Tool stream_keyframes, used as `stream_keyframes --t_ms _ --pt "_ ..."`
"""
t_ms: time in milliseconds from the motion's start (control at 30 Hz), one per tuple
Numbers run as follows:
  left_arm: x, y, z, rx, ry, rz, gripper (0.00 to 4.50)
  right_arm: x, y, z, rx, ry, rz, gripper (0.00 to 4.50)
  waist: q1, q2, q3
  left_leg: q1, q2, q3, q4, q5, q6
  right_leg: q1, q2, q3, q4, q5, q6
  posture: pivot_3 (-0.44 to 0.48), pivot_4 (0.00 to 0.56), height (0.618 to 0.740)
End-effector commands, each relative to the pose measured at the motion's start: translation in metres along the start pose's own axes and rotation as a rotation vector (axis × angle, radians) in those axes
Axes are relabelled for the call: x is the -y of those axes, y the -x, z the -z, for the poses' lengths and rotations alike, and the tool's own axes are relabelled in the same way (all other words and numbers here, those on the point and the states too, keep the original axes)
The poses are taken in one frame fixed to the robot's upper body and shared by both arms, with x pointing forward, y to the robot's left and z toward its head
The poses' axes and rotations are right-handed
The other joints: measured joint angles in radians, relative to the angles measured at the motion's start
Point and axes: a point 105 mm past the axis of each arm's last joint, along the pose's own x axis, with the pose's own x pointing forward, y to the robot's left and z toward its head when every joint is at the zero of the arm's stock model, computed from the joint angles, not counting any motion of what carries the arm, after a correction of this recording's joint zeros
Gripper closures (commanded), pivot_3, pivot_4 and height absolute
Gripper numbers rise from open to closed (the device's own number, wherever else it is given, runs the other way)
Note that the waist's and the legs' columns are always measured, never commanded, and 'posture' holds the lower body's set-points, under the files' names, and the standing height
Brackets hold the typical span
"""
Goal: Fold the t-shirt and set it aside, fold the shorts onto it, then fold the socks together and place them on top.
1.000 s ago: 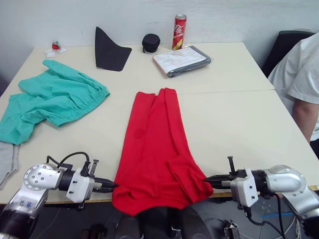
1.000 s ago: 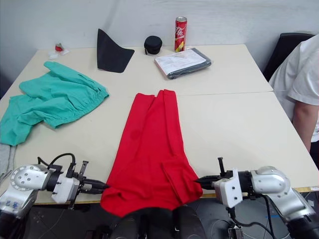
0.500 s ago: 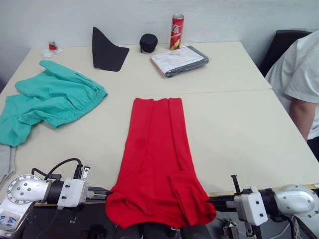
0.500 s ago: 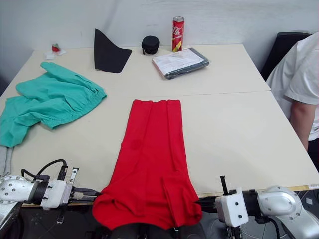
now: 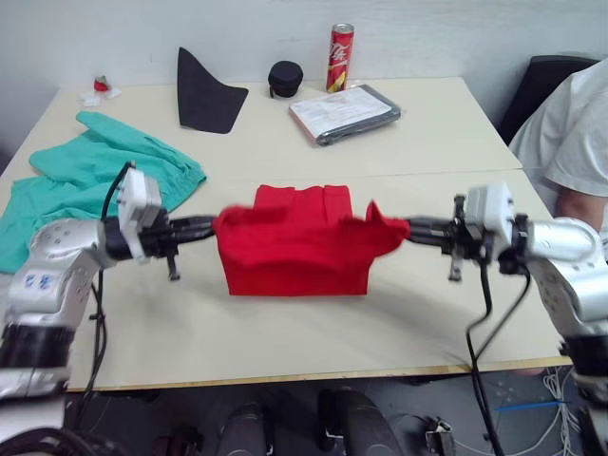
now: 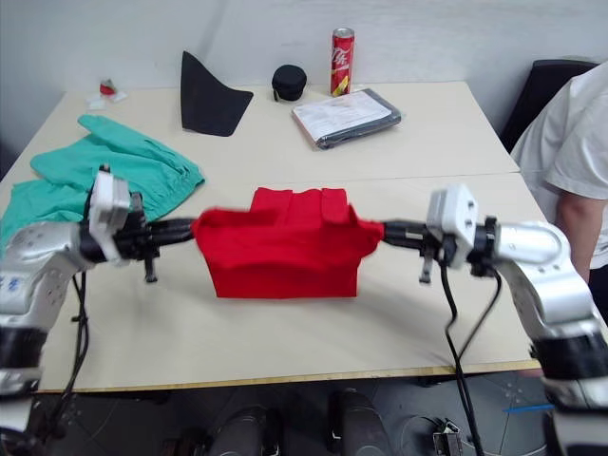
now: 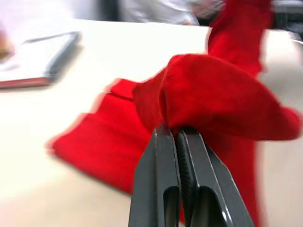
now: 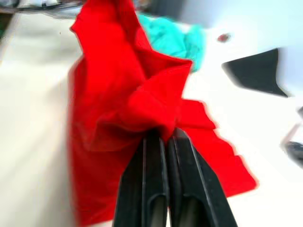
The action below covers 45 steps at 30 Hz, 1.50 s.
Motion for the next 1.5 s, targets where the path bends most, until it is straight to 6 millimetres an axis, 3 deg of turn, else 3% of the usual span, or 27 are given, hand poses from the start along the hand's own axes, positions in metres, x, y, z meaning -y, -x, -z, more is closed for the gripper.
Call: stream_keyframes --t_ms 33,233,567,600,700,900,1067,1200,1300,1400,1500 --pt "-0.02 -0.017 0.019 -0.052 0.066 -0.065 4.49 0.027 -0.014 0.026 -0.08 -0.02 0.071 4.5 -0.002 0.0 0.0 0.0 0.0 0.001 0.0 0.0 0.0 0.0 0.0 0.0 0.0 0.0 0.0 0.0 0.15 0.74" --pt "-0.042 -0.043 0.032 -0.079 0.141 -0.15 4.49 0.052 -0.039 0.057 -0.172 -0.101 0.171 4.5 -0.005 0.0 0.001 -0.015 0.0 0.003 0.004 0.001 0.0 -0.018 -0.001 0.001 0.009 0.0 0.0 0.0 0.15 0.74" --pt "-0.058 -0.053 0.044 -0.101 0.224 -0.279 4.49 0.06 -0.052 0.068 -0.176 -0.158 0.277 4.5 -0.02 0.0 0.001 -0.015 0.0 0.003 0.008 0.001 0.0 -0.018 -0.003 0.001 0.013 0.0 0.0 0.0 0.15 0.74" --pt "-0.061 -0.053 0.045 -0.09 0.256 -0.305 4.27 0.062 -0.052 0.068 -0.159 -0.201 0.302 4.5 -0.022 0.0 0.001 -0.015 0.0 0.002 0.009 0.001 0.0 -0.018 -0.003 0.001 0.014 0.0 0.0 0.0 0.15 0.74" --pt "-0.068 -0.051 0.046 -0.066 0.314 -0.388 3.57 0.069 -0.052 0.07 -0.13 -0.287 0.386 3.83 -0.028 0.0 0.001 -0.015 0.0 0.002 0.009 0.001 0.0 -0.018 -0.003 0.001 0.015 0.0 0.0 0.0 0.15 0.74" --pt "-0.085 -0.037 0.043 -0.01 0.331 -0.543 1.64 0.096 -0.031 0.076 -0.115 -0.381 0.666 1.78 -0.028 0.0 0.001 -0.015 0.0 0.002 0.009 0.001 -0.001 -0.018 -0.003 0.001 0.015 0.0 0.0 0.0 0.15 0.74" --pt "-0.101 -0.015 0.03 -0.028 0.122 -0.654 0.03 0.109 -0.001 0.075 -0.061 -0.423 0.807 0.05 -0.027 0.0 0.001 -0.015 0.0 0.002 0.008 0.001 -0.001 -0.018 -0.004 0.001 0.015 0.0 0.0 0.0 0.15 0.74" --pt "-0.098 0.002 0.028 -0.053 0.03 -0.591 0.01 0.1 0.014 0.066 -0.019 -0.333 0.73 0.02 -0.028 0.0 0.001 -0.014 -0.001 0.002 0.005 0.002 -0.001 -0.018 -0.003 0.001 0.014 0.0 0.0 0.0 0.15 0.74" --pt "-0.086 0.02 0.032 -0.062 -0.034 -0.507 0.01 0.082 0.024 0.049 0.031 -0.266 0.609 0.02 -0.03 0.0 0.001 -0.014 0.0 0.002 0.003 0.002 -0.002 -0.018 -0.003 0.001 0.015 0.0 0.0 0.0 0.15 0.74" --pt "-0.043 0.025 0.023 0.001 -0.172 -0.235 0.01 0.032 0.016 0.033 0.012 -0.089 0.313 0.02 -0.029 0.0 0.001 -0.014 0.0 0.002 0.001 0.002 -0.002 -0.018 -0.002 0.001 0.014 0.0 0.0 0.0 0.15 0.74" --pt "-0.003 0.029 0.027 -0.028 -0.271 -0.022 0.01 -0.011 0.007 0.032 -0.042 0.034 0.085 0.02 -0.027 0.0 0.001 -0.014 0.0 0.002 0.003 0.002 -0.002 -0.017 -0.002 0.001 0.014 0.0 0.0 0.0 0.15 0.74"
